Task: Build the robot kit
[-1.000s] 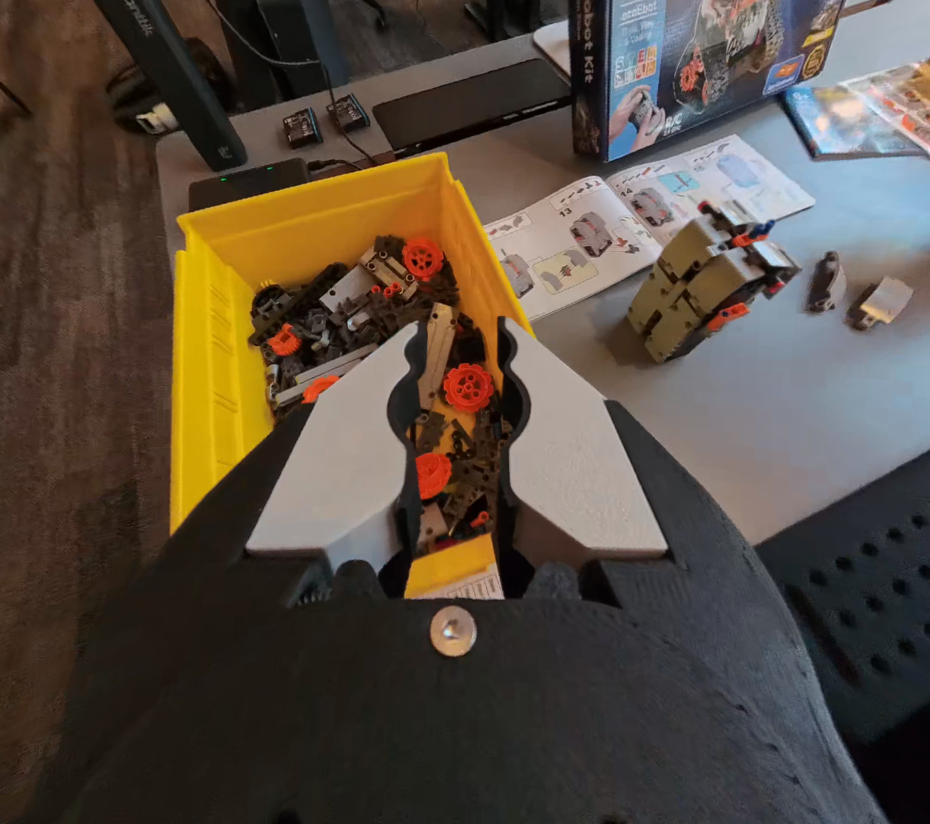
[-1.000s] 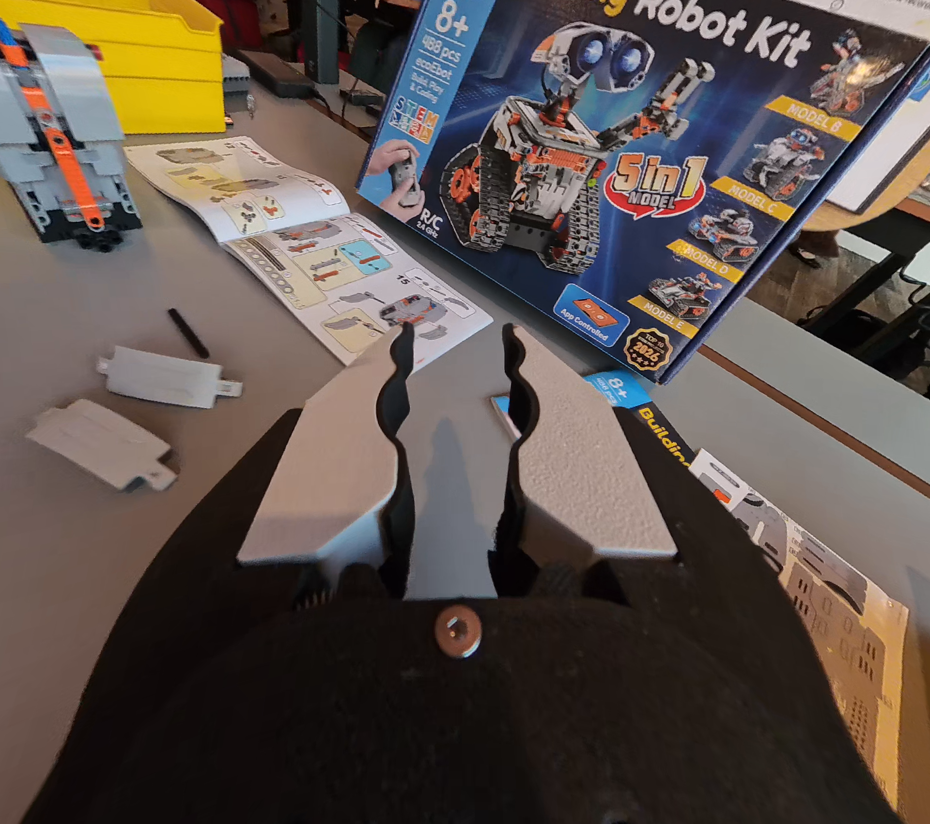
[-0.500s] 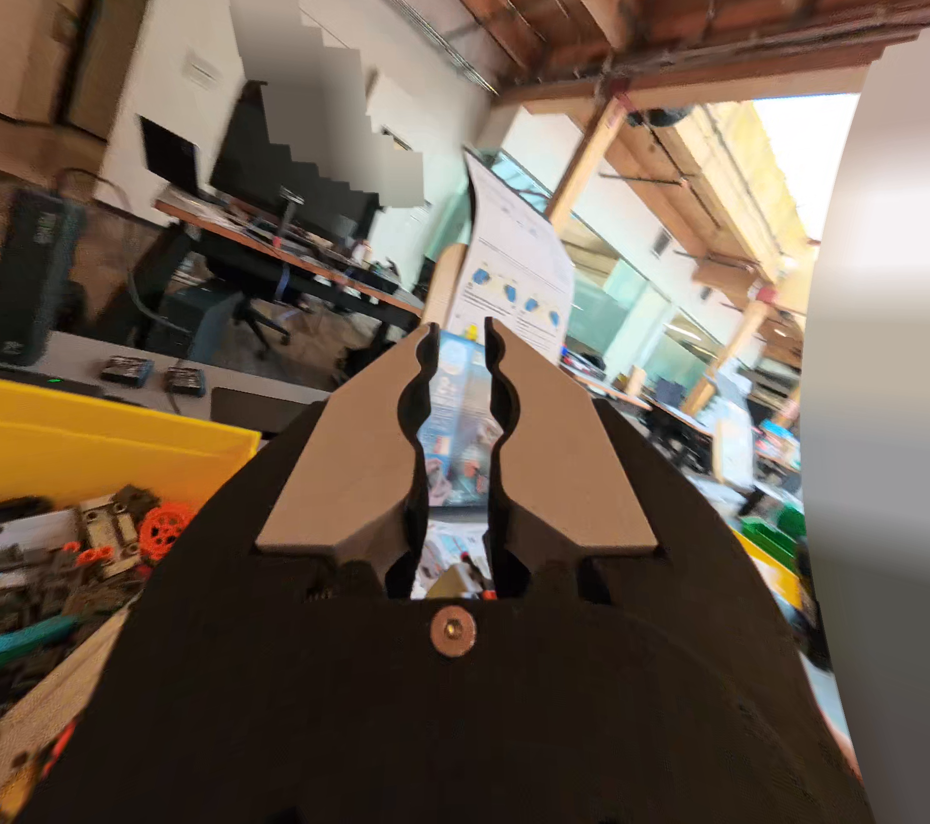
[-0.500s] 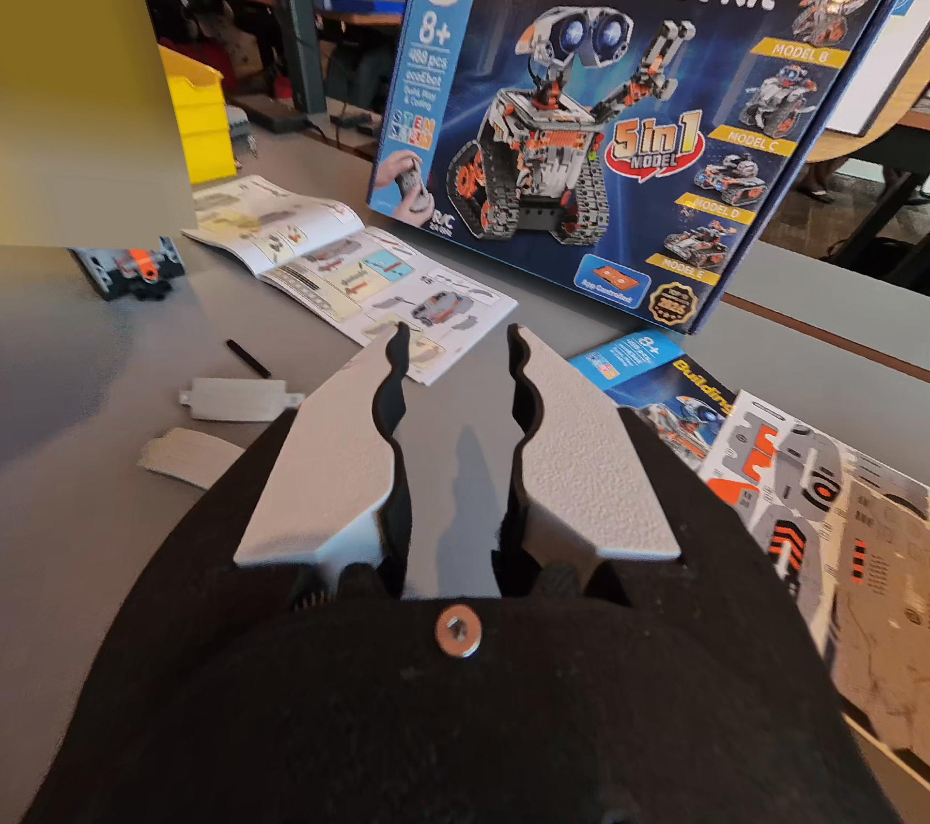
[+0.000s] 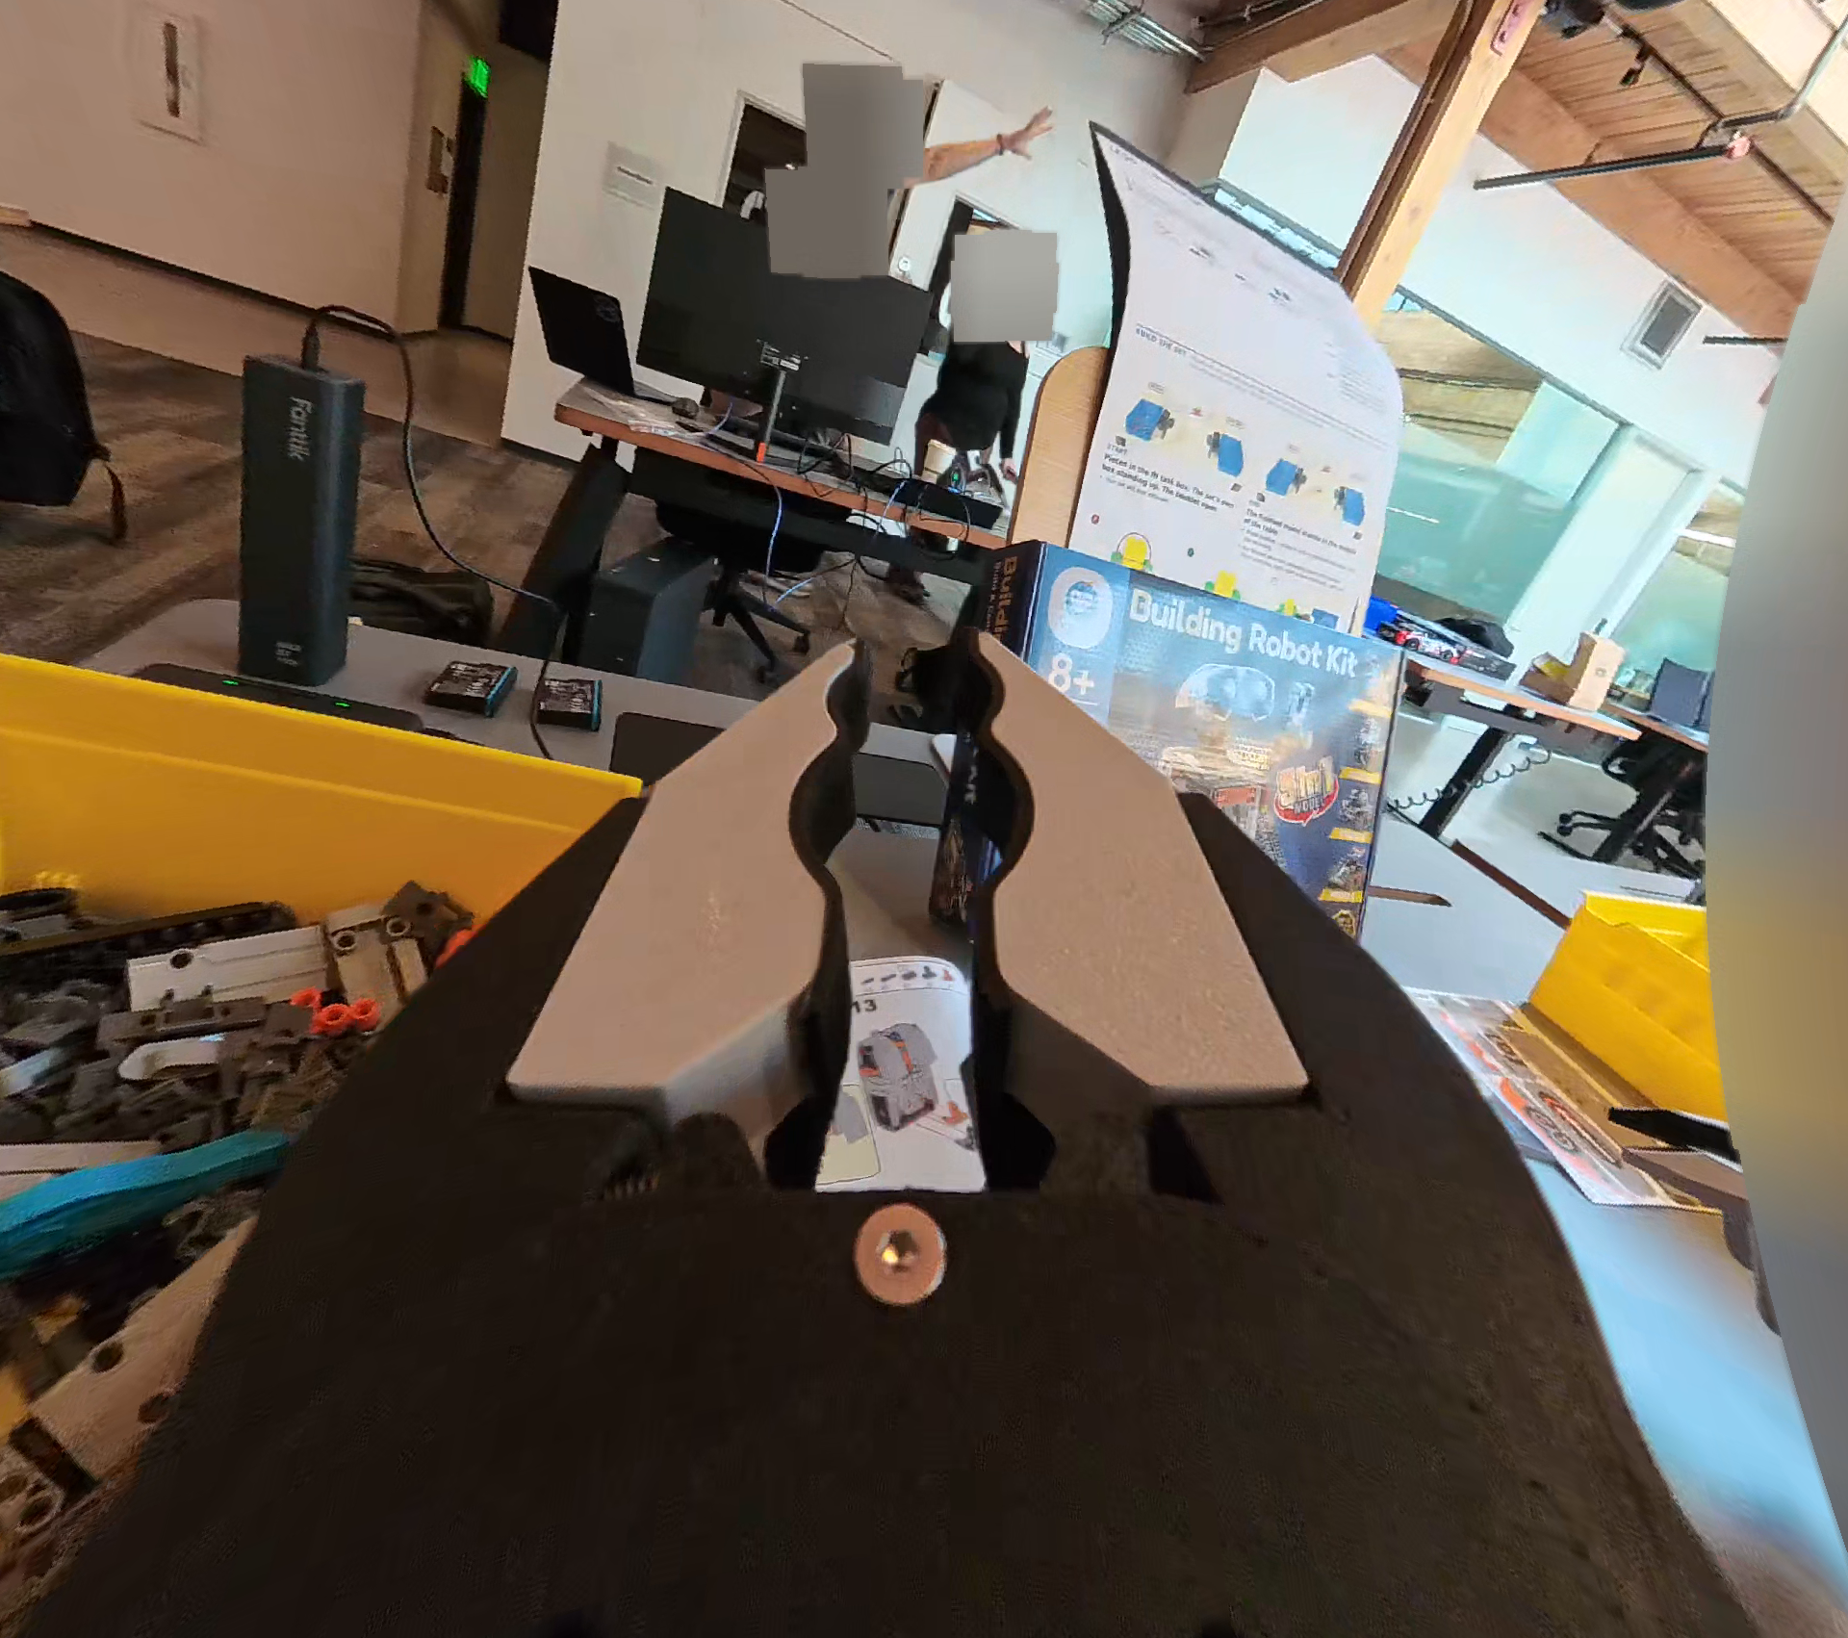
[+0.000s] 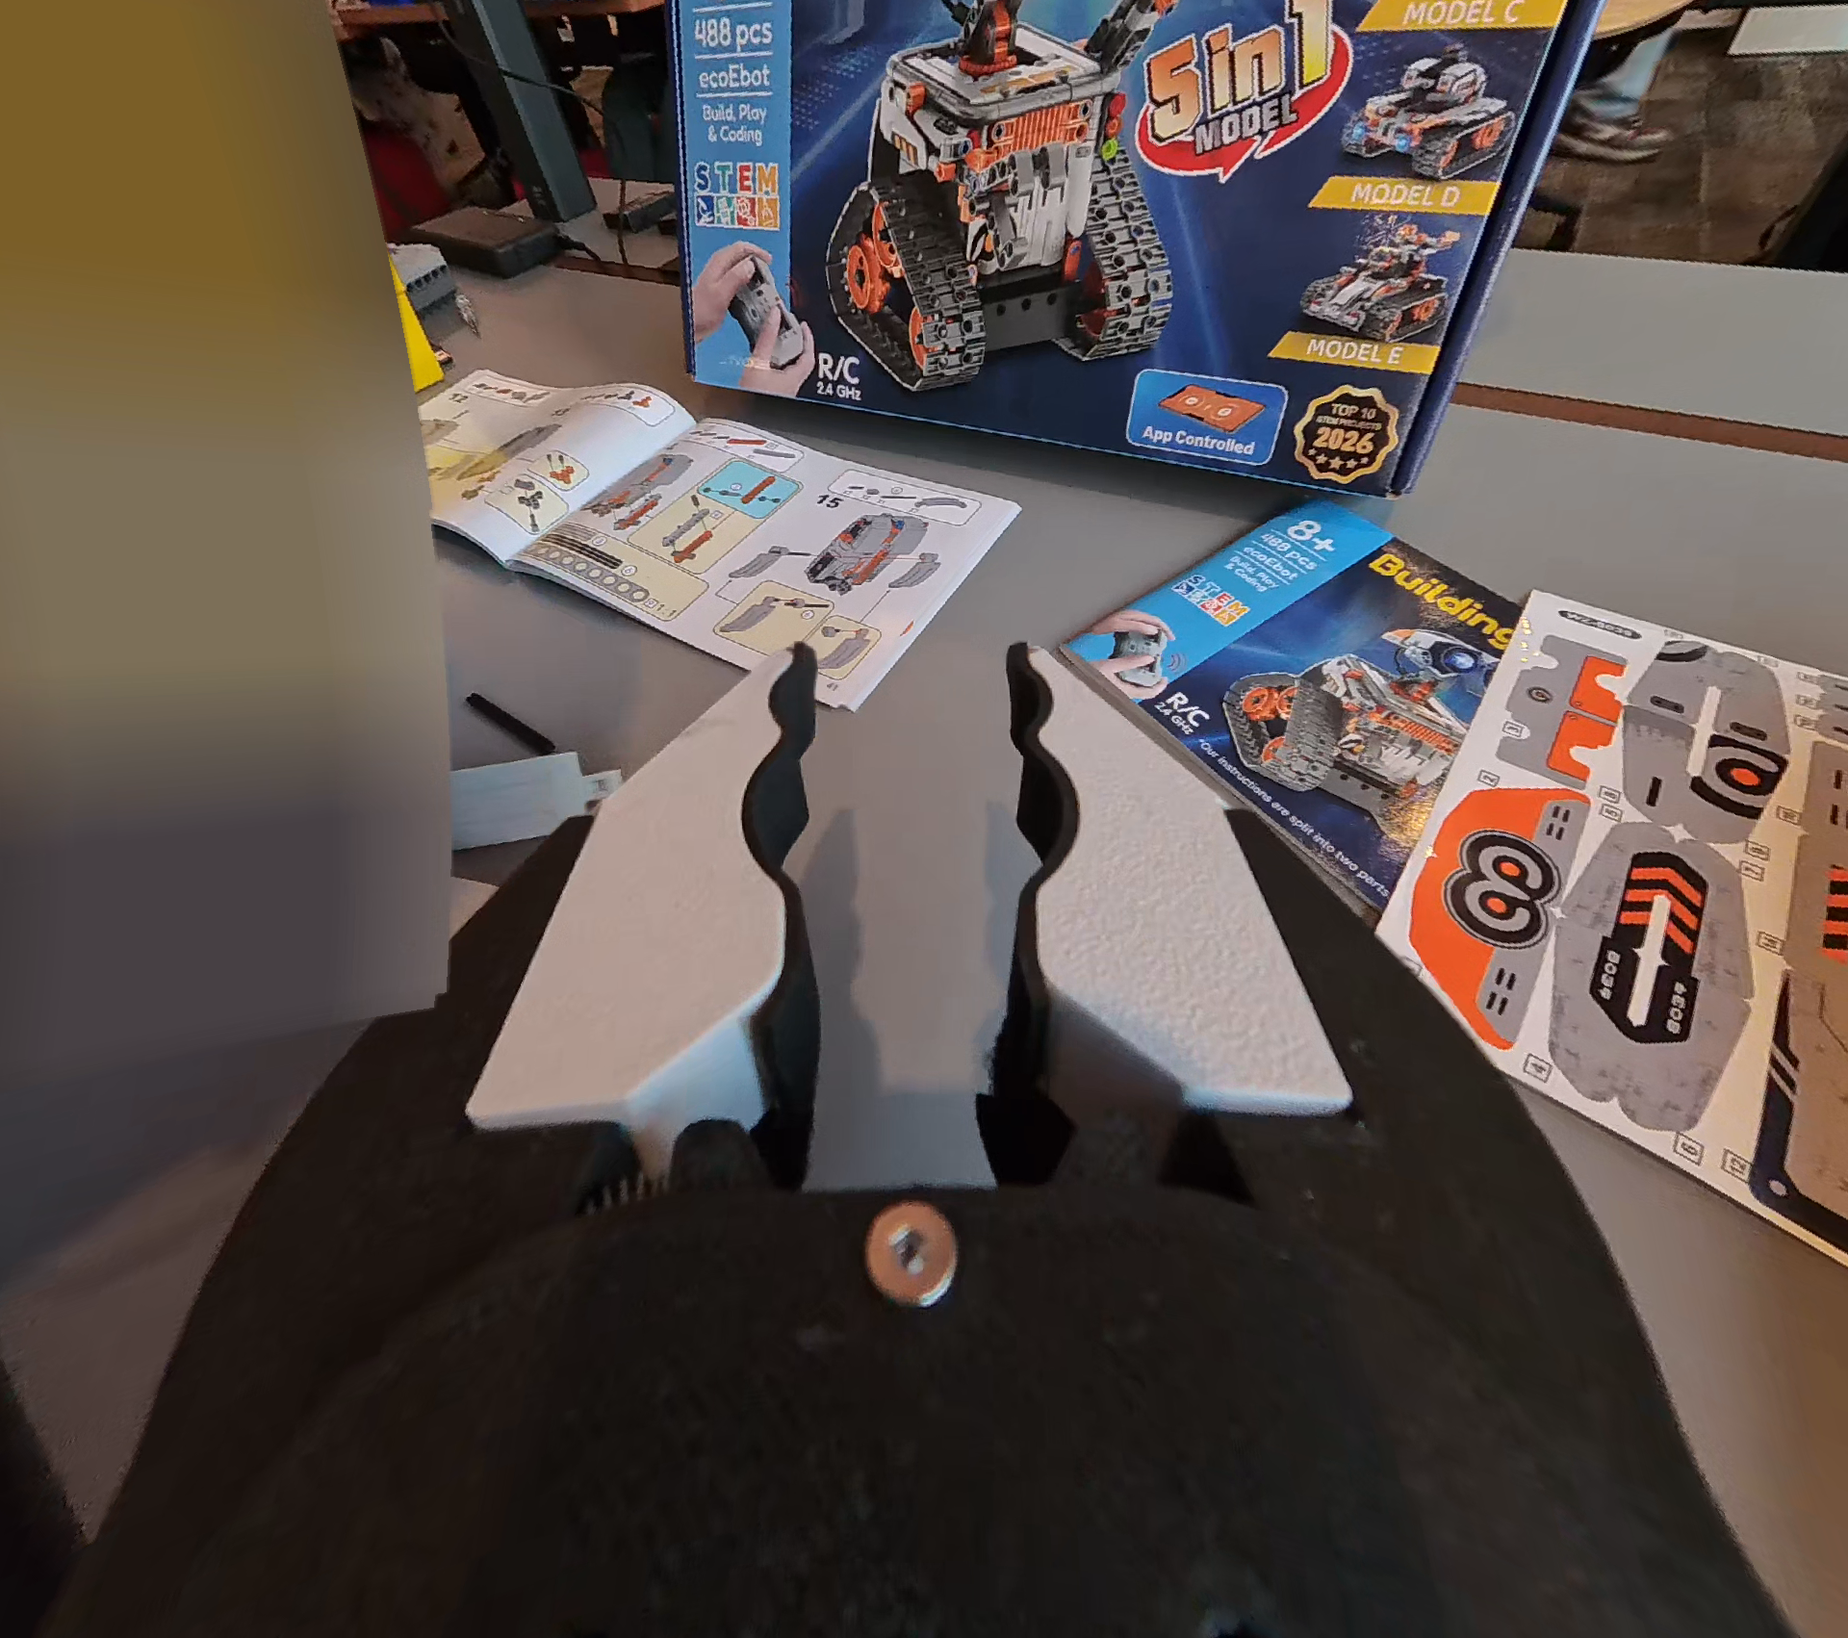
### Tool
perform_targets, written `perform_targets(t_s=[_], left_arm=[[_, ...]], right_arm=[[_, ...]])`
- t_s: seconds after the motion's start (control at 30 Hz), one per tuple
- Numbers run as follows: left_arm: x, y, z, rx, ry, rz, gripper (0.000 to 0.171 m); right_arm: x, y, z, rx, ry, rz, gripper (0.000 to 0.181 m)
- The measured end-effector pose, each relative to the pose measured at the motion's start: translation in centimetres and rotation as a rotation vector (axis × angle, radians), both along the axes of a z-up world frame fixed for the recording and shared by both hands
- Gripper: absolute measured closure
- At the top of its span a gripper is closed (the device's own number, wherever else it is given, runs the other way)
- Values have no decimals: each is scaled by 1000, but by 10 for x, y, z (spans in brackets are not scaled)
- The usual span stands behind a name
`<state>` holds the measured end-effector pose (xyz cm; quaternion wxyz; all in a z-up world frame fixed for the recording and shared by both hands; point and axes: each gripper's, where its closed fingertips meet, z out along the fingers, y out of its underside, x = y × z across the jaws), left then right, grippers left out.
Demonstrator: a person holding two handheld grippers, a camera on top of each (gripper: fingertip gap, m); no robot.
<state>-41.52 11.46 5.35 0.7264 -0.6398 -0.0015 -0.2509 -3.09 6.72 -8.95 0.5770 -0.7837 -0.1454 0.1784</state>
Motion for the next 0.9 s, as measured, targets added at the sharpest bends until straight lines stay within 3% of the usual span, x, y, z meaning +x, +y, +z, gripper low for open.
perform_targets(t_s=[0.13, 0.23, 0.33, 0.43, 0.53, 0.6, 0.83, 0.9], left_arm=[[-4, 3, -7, -22, -3, -7, 158], [-24, -2, 7, 7, -38, 24, 164], [-45, -12, 30, -20, -22, 41, 156], [-61, -31, 54, -47, 74, 35, 159], [-97, -48, 89, -30, 201, 167, 156], [-118, -48, 95, -124, 327, 211, 151], [-162, -18, 25, -634, 624, 25, 145], [-176, -8, -5, -742, 654, 4, 159]], right_arm=[[-4, 0, -5, -20, -4, 13, 144], [-8, 2, -5, -8, -25, 27, 143], [-12, 4, -3, 27, -61, 44, 139], [-17, 4, 4, 98, -98, 60, 127], [-25, 1, 18, 130, 13, 53, 112], [-34, -4, 27, 150, 54, 55, 109], [-74, -11, 60, 238, -137, 49, 112], [-94, -10, 81, 262, -153, 85, 113]])
